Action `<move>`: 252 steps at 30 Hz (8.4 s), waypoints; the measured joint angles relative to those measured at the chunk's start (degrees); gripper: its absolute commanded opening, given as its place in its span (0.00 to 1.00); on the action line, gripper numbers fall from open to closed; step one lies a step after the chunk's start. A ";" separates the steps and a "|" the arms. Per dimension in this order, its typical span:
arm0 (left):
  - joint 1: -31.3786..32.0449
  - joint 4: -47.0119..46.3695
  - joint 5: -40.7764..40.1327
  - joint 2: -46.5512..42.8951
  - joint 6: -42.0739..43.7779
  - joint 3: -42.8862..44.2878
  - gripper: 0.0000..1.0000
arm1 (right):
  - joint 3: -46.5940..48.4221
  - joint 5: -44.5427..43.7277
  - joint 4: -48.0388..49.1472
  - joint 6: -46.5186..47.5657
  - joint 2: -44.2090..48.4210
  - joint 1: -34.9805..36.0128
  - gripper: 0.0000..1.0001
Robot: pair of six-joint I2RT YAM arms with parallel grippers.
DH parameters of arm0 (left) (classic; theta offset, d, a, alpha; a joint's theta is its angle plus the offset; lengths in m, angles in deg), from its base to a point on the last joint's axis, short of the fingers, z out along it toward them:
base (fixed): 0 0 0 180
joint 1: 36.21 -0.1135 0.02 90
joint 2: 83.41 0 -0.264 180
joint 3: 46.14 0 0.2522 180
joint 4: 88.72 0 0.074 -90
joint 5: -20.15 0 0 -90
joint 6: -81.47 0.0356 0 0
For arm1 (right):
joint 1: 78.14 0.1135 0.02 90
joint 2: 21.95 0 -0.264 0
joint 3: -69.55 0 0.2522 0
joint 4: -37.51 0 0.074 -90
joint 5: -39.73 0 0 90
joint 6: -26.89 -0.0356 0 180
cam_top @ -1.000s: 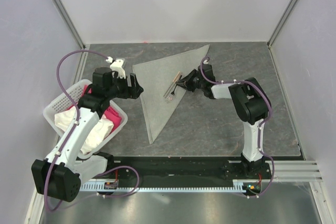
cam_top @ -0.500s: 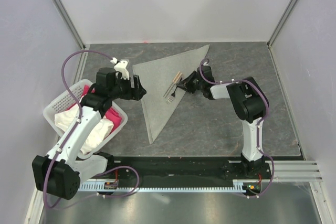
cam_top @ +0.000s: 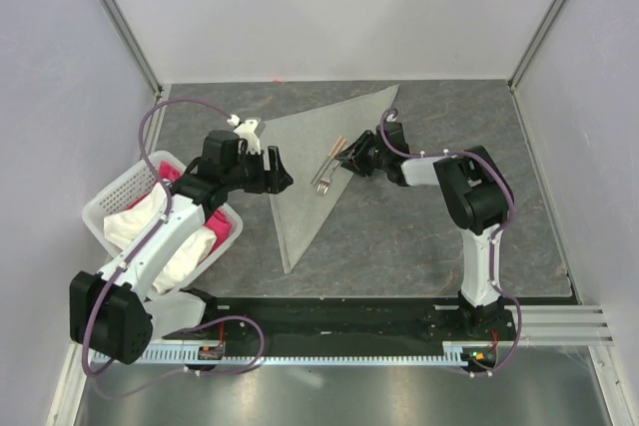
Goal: Fold the napkin, place the utensils inside, and roll it up
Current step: Place the utensil onto the napkin, then fold the napkin
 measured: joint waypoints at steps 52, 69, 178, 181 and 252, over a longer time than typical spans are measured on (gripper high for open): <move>-3.39 3.48 -2.01 13.27 7.21 12.31 0.82 | 57.83 11.23 -12.66 13.46 -35.12 -22.64 0.48; -5.05 3.45 -0.35 14.97 7.21 12.31 0.82 | 63.63 8.90 -12.96 13.46 -38.60 -24.06 0.48; -8.50 1.29 9.38 8.94 6.43 10.56 0.81 | -10.75 9.25 12.63 17.79 10.32 -13.18 0.00; -8.50 1.29 9.38 8.76 6.45 10.56 0.81 | -10.75 9.22 13.42 16.83 10.54 -11.34 0.00; -8.50 1.29 8.83 8.35 5.40 9.62 0.81 | -1.22 14.34 -15.63 40.87 12.87 -24.50 0.55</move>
